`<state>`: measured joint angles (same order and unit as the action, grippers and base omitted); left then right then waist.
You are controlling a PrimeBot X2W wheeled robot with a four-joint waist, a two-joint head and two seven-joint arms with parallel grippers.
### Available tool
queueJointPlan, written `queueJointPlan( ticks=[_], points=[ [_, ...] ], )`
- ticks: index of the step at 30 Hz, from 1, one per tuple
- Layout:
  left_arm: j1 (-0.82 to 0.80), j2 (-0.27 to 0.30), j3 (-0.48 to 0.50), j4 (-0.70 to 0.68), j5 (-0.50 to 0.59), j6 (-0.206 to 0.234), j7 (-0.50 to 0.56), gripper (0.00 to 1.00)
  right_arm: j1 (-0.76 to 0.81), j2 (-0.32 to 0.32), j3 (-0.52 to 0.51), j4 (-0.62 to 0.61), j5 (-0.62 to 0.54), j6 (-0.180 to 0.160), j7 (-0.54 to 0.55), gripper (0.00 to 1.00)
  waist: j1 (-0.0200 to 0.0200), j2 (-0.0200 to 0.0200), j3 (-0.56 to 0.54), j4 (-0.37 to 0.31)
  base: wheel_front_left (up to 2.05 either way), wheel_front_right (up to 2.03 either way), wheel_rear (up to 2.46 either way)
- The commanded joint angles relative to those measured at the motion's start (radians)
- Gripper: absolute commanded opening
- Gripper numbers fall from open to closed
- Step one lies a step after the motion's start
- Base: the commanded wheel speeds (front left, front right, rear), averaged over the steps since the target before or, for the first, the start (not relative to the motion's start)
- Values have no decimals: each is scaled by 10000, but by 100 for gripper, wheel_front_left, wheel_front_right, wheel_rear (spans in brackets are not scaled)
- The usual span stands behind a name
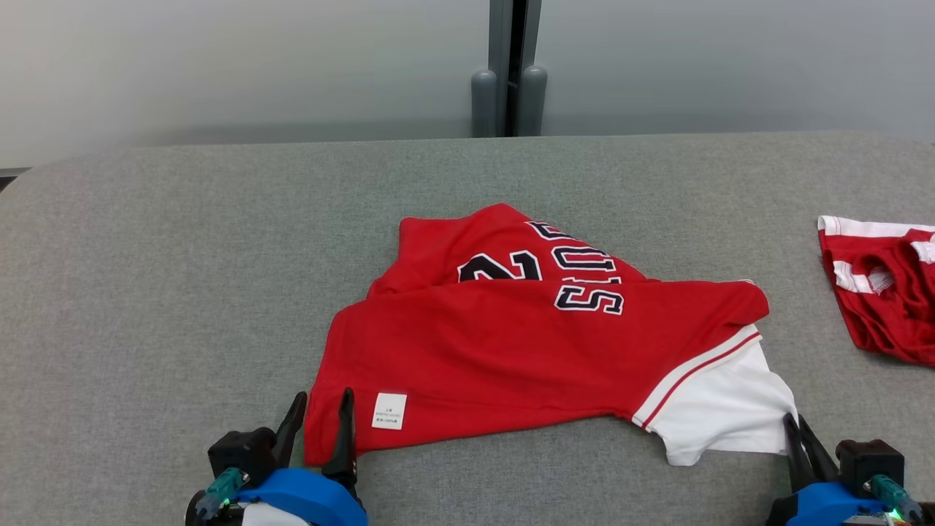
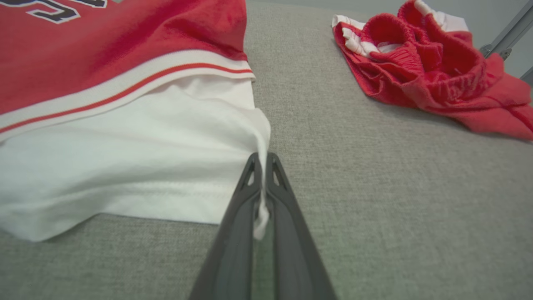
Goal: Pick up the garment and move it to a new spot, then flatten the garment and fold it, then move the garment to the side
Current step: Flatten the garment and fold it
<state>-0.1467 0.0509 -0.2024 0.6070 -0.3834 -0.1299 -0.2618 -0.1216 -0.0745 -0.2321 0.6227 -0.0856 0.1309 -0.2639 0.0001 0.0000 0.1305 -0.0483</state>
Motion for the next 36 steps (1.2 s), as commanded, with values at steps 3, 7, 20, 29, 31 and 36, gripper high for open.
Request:
queueJointPlan(
  ticks=[3, 7, 20, 29, 31, 36],
  points=[
    [-496, 86, -238, 479, -422, -11, -44, 100, -172, 78, 17, -81, -113, -3, -1, 0, -1, 0, 137, -55, 0, 0, 0],
    [-945, 249, -319, 1205, -773, -11, -41, 100, -249, 137, 112, -101, -102, -3, -1, 0, -1, 0, 278, -111, 0, 0, 0],
    [-1708, 389, -1982, 2693, -2852, -11, 203, 100, -313, 207, 261, -94, -56, -3, -1, 0, -1, 0, 360, -245, 0, 0, 0],
    [-2076, 809, -2985, 2873, -3927, -12, 471, 0, -220, 224, 420, -49, -8, -3, -1, 0, -1, 0, 175, -153, 0, 0, 0],
    [-2181, 903, -3149, 2825, -4025, -12, 343, 0, -212, 227, 454, -90, 32, -3, -1, 0, -1, 0, 134, -131, 0, 0, 0],
    [-2367, 1156, -3188, 2313, -4070, -12, 7, 0, -166, 229, 521, -369, 243, -3, -1, 0, -1, 0, 6, -32, 0, 0, 0]
  ],
)
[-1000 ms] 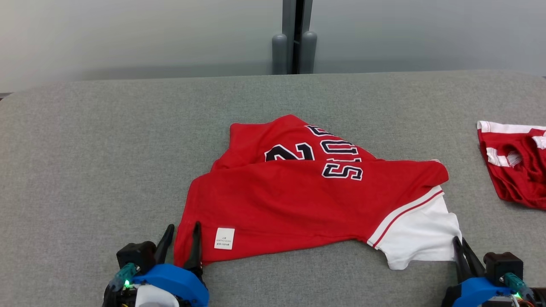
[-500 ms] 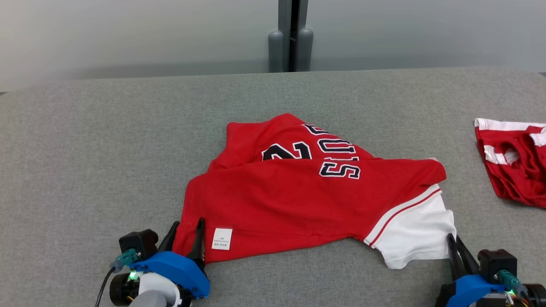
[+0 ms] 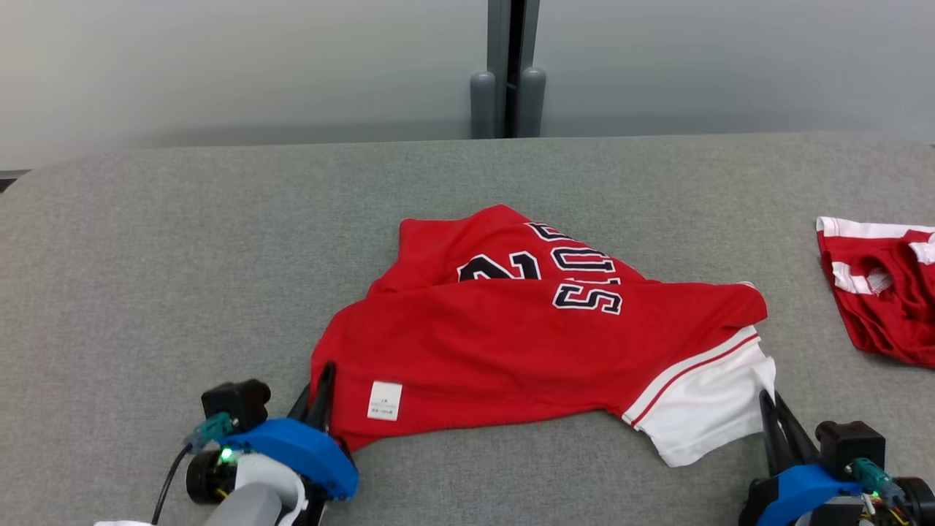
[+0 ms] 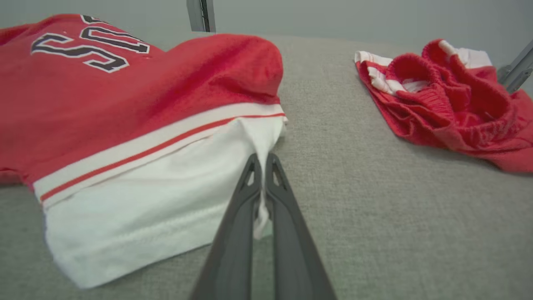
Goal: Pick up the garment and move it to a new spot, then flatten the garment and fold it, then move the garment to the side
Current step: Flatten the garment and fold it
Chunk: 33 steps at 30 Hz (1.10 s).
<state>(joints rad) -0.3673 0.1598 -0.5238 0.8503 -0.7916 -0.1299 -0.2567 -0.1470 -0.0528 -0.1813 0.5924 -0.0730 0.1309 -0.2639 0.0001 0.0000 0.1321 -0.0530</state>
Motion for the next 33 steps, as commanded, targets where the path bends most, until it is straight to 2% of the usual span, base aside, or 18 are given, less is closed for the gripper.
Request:
queueJointPlan(
  ticks=[1, 7, 12, 17, 21, 28, 33],
  points=[
    [-171, 99, 37, -320, 44, -12, -73, 0, 73, 12, 29, -211, 200, -3, -3, 0, -1, 0, -36, 48, 0, 0, 0],
    [-44, 382, 628, -2554, 357, -12, -88, 0, -240, -14, 173, -1602, 1239, -3, -3, 0, -1, 0, -263, 215, 0, 0, 0],
    [-370, 820, 648, -4215, 104, -12, -92, 0, -968, -469, -58, -3137, 2399, -3, -1, 0, -1, 0, -624, 239, 0, 0, 0],
    [-1288, 1842, 236, -5448, -432, -12, -36, 0, -2098, -1249, -349, -4340, 3171, -3, -1, 0, -1, 0, -990, 247, 0, 0, 0],
    [-2371, 2670, 391, -6328, -816, -12, 321, 0, -3168, -1948, -295, -5010, 3588, -3, -1, 0, -1, 0, -1141, 280, 0, 0, 0],
    [-4004, 3266, 1061, -7234, -1437, 265, 1438, 0, -5122, -3234, 358, -5468, 3729, -3, 612, 0, -1, 0, -889, 377, 0, 0, 0],
    [-4818, 3278, 1098, -7056, -1484, 518, 2011, 0, -6563, -3506, 887, -4764, 3576, -3, 1094, 0, -1, 0, -160, 344, 0, 0, 0]
  ],
)
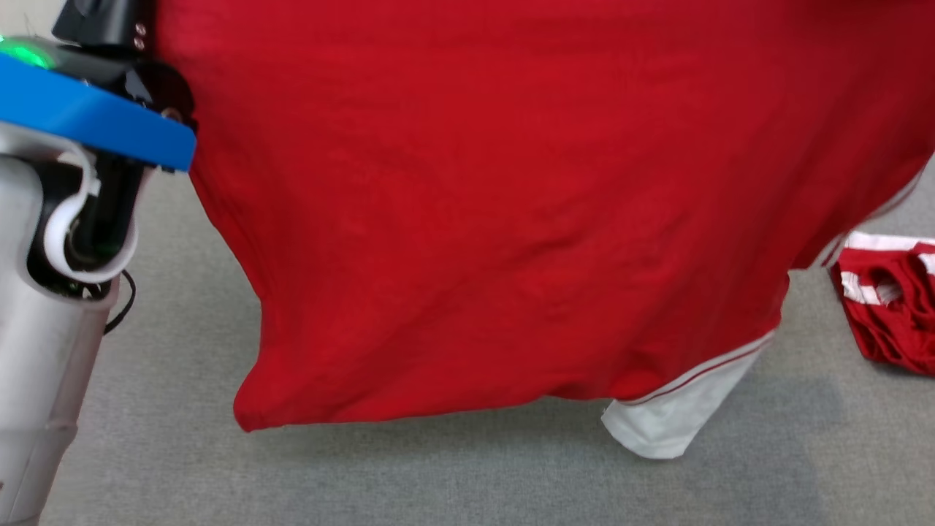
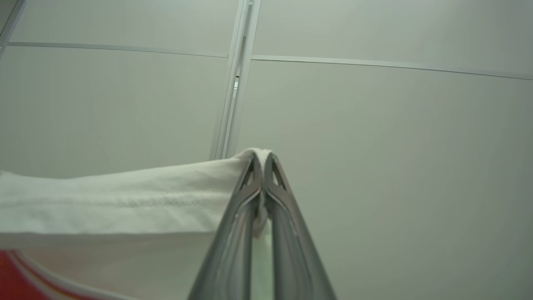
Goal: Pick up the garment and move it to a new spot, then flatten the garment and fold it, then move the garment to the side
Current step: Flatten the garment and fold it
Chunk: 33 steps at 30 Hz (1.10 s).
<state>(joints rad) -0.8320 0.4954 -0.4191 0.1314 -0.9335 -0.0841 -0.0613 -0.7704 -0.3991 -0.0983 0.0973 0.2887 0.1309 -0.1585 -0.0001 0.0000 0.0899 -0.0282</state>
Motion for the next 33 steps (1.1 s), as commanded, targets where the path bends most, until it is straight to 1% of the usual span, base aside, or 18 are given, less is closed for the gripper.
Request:
queueJointPlan(
  ticks=[1, 4, 5, 8, 10, 12, 14, 15, 17, 18, 20, 21, 24, 25, 26, 27, 30, 33],
  points=[
    [-353, -166, 124, 305, -145, 85, 25, 0, -684, 20, 107, 406, -76, -3, -80, 0, 1, 0, 453, 84, 0, 0, 0],
    [-1031, -341, 141, 952, 19, 15, -218, 0, -1681, 150, 310, 1227, -435, -3, -375, 0, 1, 0, 1052, 61, 0, 0, 0],
    [-1288, -459, 158, 1192, 64, -56, -424, 0, -2025, 190, 400, 1541, -616, -3, -445, 0, 1, 0, 1253, 42, 0, 0, 0],
    [-2222, -495, 20, 2066, 637, -257, -1210, 0, -3309, 381, 477, 2409, -1196, -3, -757, 0, 1, 0, 1854, -47, 0, 0, 0],
    [-2851, -740, 75, 2648, 700, -359, -1604, 0, -4187, 529, 233, 2858, -1568, -5, -927, 0, 1, 0, 2182, -88, 0, 0, 0],
    [-3421, -831, 112, 2985, 899, -415, -1874, 0, -4846, 702, -86, 3139, -1851, -5, -1014, 0, 1, 0, 2440, -132, 0, 0, 0],
    [-3760, -1002, 329, 3062, 993, -473, -2001, 0, -5373, 834, -526, 3271, -2047, -5, -1067, 0, 1, 0, 2660, -161, 0, 0, 0],
    [-3836, -1102, 476, 2940, 1024, -488, -2027, 0, -5574, 933, -762, 3179, -2055, -5, -1067, 0, 1, 0, 2758, -178, 0, 0, 0],
    [-3597, -1246, 673, 2411, 1108, -485, -2035, 0, -5489, 1119, -1033, 3033, -1975, -5, -1057, 0, 1, 0, 2895, -221, 0, 0, 0],
    [-3274, -1289, 604, 2168, 1045, -462, -2036, 0, -5195, 1221, -1082, 3015, -1854, -3, -1055, 0, 1, 0, 2934, -248, 0, 0, 0],
    [-2628, -1176, 454, 1746, 976, -463, -2040, 0, -4481, 1308, -1095, 2866, -1606, -3, -1058, 0, 1, 0, 3018, -287, 0, 0, 0],
    [-2256, -1174, 532, 1629, 827, -464, -2043, 0, -4068, 1368, -1042, 2775, -1465, -3, -1059, 0, 1, 0, 3053, -311, 0, 0, 0],
    [-777, -1181, 514, 1409, 649, -466, -2045, 0, -2311, 1526, -833, 2213, -1050, -3, -1063, 0, 1, 0, 3086, -380, 0, 0, 0],
    [-136, -1234, 483, 1405, 531, -466, -2044, 0, -1554, 1643, -798, 2039, -862, -3, -1062, 0, 1, 0, 3066, -411, 0, 0, 0],
    [419, -1318, 673, 1386, 518, -467, -2045, 0, -811, 1761, -766, 1925, -691, -3, -1061, 0, 1, 0, 3032, -430, 0, 0, 0],
    [419, -1318, 673, 1386, 518, -467, -2045, 0, -811, 1761, -766, 1925, -691, -3, -1061, 0, 1, 0, 3032, -430, 0, 0, 0],
    [2196, -1664, 942, 1441, 497, -467, -2046, 0, 1380, 2137, -686, 1548, -229, -3, -1065, 0, 1, 0, 2893, -472, 0, 0, 0],
    [3749, -1942, 828, 1293, 651, -468, -2047, 0, 3454, 2447, -645, 1400, 79, -3, -1065, 0, 1, 0, 2685, -461, 0, 0, 0]
  ],
)
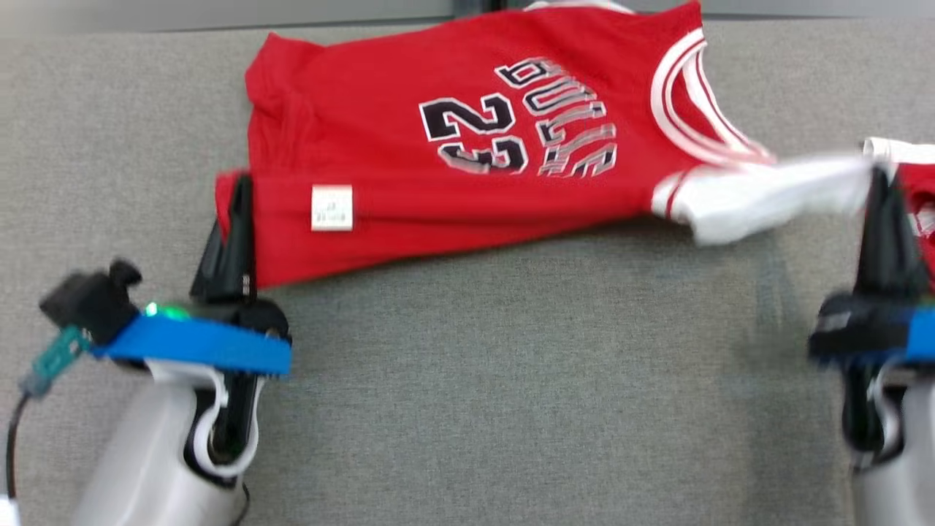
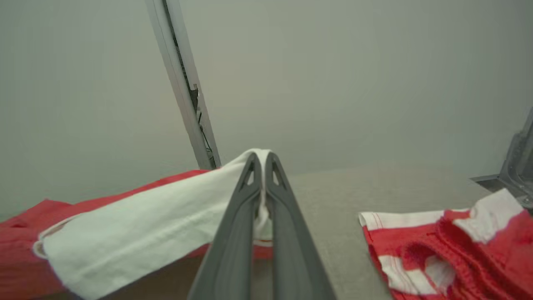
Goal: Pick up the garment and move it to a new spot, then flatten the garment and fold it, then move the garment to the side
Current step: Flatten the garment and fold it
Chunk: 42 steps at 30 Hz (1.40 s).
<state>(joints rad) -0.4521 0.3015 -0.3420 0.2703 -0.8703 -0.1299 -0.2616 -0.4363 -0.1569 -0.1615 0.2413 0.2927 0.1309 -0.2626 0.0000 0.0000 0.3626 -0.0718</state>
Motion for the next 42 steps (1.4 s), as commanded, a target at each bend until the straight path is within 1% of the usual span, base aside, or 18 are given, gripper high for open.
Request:
queueJointPlan(
  ticks=[1, 3, 6, 9, 12, 18, 21, 25, 30, 36, 42],
  points=[
    [414, -155, 316, -149, 28, -10, -43, 0, 751, 163, 34, -30, 136, -3, -23, 0, 0, 0, -139, -24, 0, 0, 0],
    [1297, -483, 727, -289, 165, -10, -45, 0, 1817, 320, 85, -103, 240, -3, -24, 0, 0, 0, -375, -11, 0, 0, 0],
    [2395, -771, 651, -443, 385, -10, -44, 0, 3148, 486, 250, -34, 296, -3, -25, 0, 0, 0, -798, -50, 0, 0, 0],
    [3373, -1064, 1049, -520, 479, -11, -44, 0, 4146, 588, 340, -8, 286, -3, -25, 0, 0, 0, -1342, -77, 0, 0, 0],
    [4191, -1216, 1054, -588, 624, -11, -44, 0, 4913, 619, 150, -114, 396, -3, -25, 0, 0, 0, -1806, -95, 0, 0, 0],
    [5520, -1690, 1937, -768, 792, -11, -45, 0, 6093, 316, -95, -262, 484, -5, -25, 0, 0, 0, -2547, -71, 0, 0, 0],
    [5968, -1856, 2038, -1000, 925, -10, -46, 0, 6405, 258, -272, -517, 626, -8, -25, 0, 0, 0, -2713, -43, 0, 0, 0],
    [6149, -1985, 1977, -1237, 1066, -10, -46, 0, 6238, 303, -292, -950, 875, -8, -24, 0, 0, 0, -2730, 63, 0, 0, 0],
    [5504, -1924, 1588, -1368, 1063, -10, -45, 0, 5312, 326, 99, -1218, 974, -3, -26, 0, 0, 0, -2429, 216, 0, 0, 0],
    [4617, -1990, 1407, -1100, 1006, -10, -44, 0, 3570, 304, 347, -619, 1082, -3, -24, 0, 0, 0, -1923, 369, 0, 0, 0],
    [4265, -2091, 1215, -705, 933, -10, -44, 0, 1867, 255, 493, 935, 821, -3, -24, 0, 0, 0, -1612, 496, 0, 0, 0]
  ],
)
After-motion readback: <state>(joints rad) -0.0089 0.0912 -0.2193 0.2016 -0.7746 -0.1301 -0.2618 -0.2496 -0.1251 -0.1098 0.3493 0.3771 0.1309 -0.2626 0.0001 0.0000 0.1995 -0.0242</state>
